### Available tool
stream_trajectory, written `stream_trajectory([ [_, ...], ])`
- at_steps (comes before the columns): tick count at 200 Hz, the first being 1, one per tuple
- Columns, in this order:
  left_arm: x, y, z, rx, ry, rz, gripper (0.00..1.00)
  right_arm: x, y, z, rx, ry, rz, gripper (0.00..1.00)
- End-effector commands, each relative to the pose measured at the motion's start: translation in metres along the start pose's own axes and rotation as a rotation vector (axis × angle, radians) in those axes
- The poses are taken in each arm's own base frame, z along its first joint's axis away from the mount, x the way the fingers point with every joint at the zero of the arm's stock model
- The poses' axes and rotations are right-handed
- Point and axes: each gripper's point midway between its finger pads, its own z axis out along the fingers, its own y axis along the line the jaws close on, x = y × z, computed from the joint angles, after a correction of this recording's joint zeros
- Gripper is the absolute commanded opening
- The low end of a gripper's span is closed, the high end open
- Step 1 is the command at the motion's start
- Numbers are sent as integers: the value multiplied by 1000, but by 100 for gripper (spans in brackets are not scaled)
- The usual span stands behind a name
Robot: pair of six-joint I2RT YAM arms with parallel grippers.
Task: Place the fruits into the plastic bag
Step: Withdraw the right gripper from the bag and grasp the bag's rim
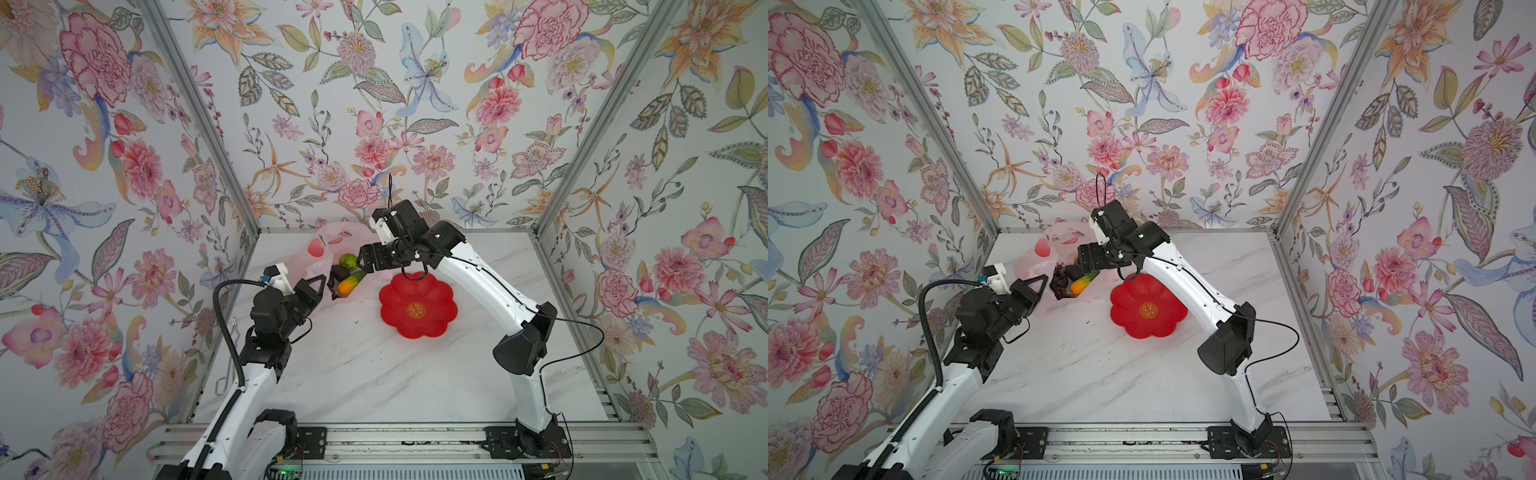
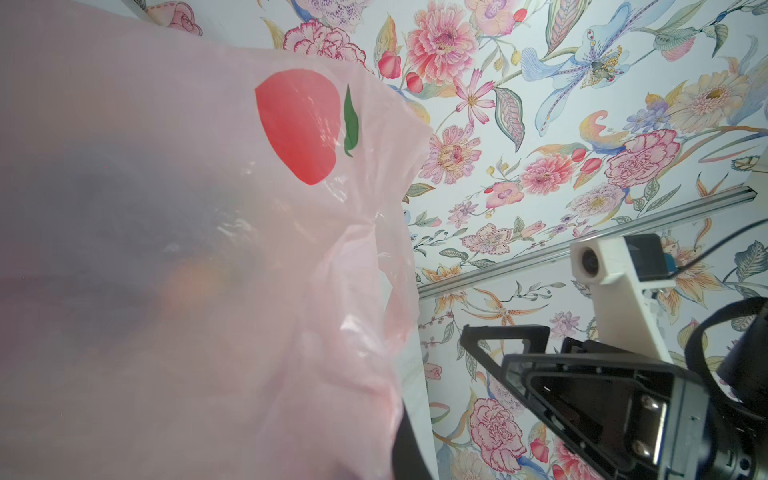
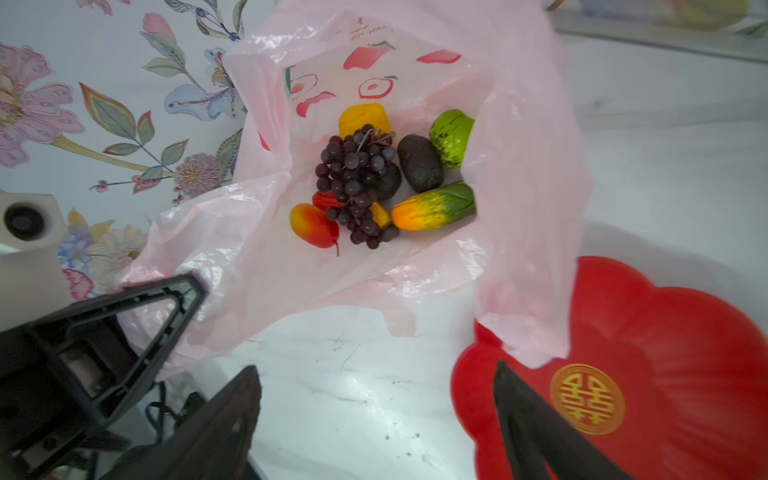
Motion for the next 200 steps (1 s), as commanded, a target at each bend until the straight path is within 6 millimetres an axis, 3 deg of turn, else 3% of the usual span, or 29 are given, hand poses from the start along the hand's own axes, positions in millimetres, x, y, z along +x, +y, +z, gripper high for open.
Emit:
stream_trajectory([
  [1,-6,-11,1,37,-18,8,0,17,-49,-1,166,63,-37,92],
  [16,-7,-13,0,41,-21,8,0,24,-59,5,136,100,11,93],
  [65,-5,-10,-5,31,-24,6,0,43,-54,38,8,213,51,90],
  [121,-3,-7,-12,19,-34,0,0,39,-60,77,-42,246,141,76],
  [200,-5,-5,-15,6,-52,-2,0,21,-64,82,-31,199,169,31],
])
